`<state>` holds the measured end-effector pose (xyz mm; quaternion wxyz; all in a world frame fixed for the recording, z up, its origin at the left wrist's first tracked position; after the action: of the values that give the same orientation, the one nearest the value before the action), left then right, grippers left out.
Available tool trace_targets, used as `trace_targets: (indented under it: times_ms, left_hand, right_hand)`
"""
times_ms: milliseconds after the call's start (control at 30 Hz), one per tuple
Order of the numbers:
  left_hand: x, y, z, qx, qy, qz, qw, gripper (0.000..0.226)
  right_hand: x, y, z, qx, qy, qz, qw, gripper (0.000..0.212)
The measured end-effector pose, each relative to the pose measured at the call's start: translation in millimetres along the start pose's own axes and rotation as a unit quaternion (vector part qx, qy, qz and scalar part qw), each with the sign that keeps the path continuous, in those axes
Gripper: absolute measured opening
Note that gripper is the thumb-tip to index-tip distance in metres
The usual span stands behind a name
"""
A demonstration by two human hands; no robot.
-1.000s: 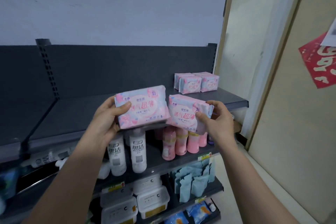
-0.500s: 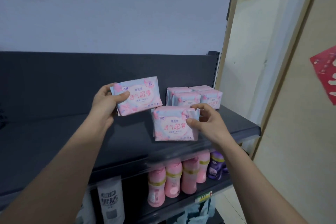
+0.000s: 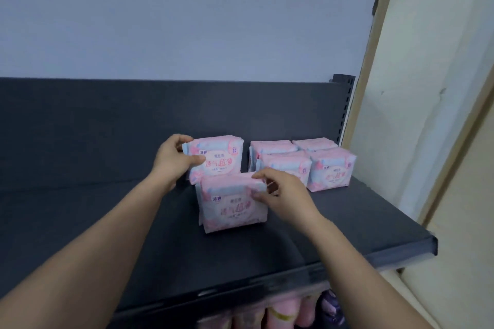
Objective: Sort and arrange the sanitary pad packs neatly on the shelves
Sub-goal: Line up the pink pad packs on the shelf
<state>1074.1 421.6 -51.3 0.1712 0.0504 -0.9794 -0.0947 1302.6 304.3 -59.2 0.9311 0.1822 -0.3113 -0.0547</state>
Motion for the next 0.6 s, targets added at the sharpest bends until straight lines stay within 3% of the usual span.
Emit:
trace_targets:
  times_ms: [367,600]
  left_hand:
    - [-34.2,36.6,21.6,-0.010,0.086,0.008,0.996,0.037]
    - [-31.2,31.3,29.0,0.011,0.031,0.029,0.999,0.030]
  right_hand:
    - [-7.8,39.9,0.2,0.085,-0.143,-0.019,0.986,0.024]
    - [-16.3,55.3,-3.8,0.112,-0.219,-0.080,0.966,0.011]
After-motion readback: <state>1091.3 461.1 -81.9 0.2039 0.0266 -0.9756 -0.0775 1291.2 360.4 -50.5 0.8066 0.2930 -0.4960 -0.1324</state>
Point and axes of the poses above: each hand's wrist, its own y-axis towards the middle knuckle, its own x-axis out of the back of the hand, z = x × y, the point moved 9 cm from there along y, towards the middle knuckle, and after that the axes turned 11 degrees about y, right-handed, at the moved point
